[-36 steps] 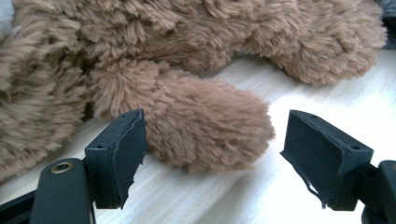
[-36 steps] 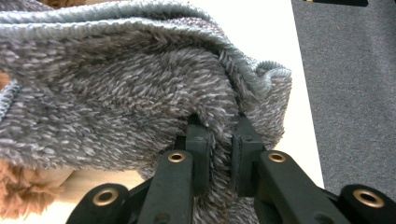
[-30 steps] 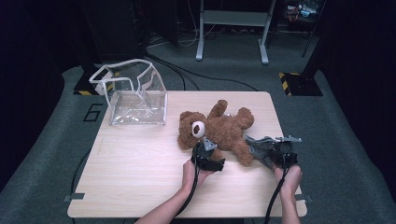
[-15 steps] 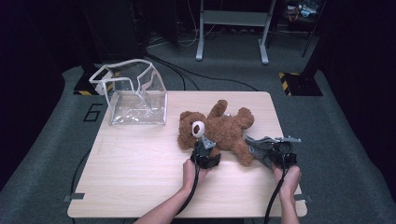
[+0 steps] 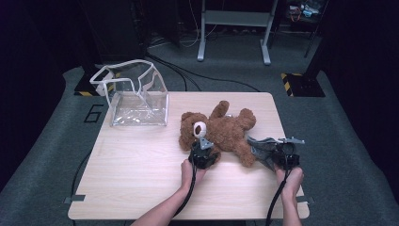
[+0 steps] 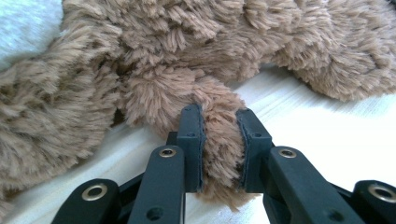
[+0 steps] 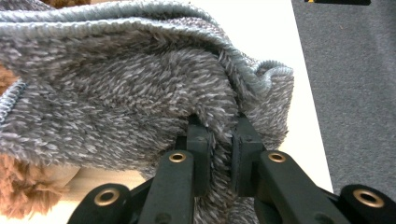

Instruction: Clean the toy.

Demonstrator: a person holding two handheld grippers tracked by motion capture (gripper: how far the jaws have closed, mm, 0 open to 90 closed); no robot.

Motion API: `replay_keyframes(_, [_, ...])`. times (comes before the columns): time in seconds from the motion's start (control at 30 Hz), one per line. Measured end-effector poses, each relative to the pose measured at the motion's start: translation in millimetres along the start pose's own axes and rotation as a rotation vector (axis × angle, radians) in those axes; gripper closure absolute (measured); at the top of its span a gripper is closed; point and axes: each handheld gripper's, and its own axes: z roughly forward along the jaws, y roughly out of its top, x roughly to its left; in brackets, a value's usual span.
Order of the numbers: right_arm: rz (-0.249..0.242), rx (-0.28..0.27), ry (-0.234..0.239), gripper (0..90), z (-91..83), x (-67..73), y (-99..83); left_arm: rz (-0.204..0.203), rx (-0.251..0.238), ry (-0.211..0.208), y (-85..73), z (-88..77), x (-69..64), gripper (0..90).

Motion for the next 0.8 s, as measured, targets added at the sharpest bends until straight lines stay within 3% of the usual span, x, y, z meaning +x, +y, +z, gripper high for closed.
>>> replay_keyframes(0.4, [0.013, 0.003, 0.007, 81.0, 1.4, -0.4, -0.5, 0.036, -0.039, -0.026, 13.1, -14.7, 9.3, 77.3])
replay_keyframes(0.8, [0.023, -0.007, 0.015, 81.1, -1.7, -2.3, -0.7, 0.070, -0.084, -0.050, 44.9, -31.9, 10.5, 78.8])
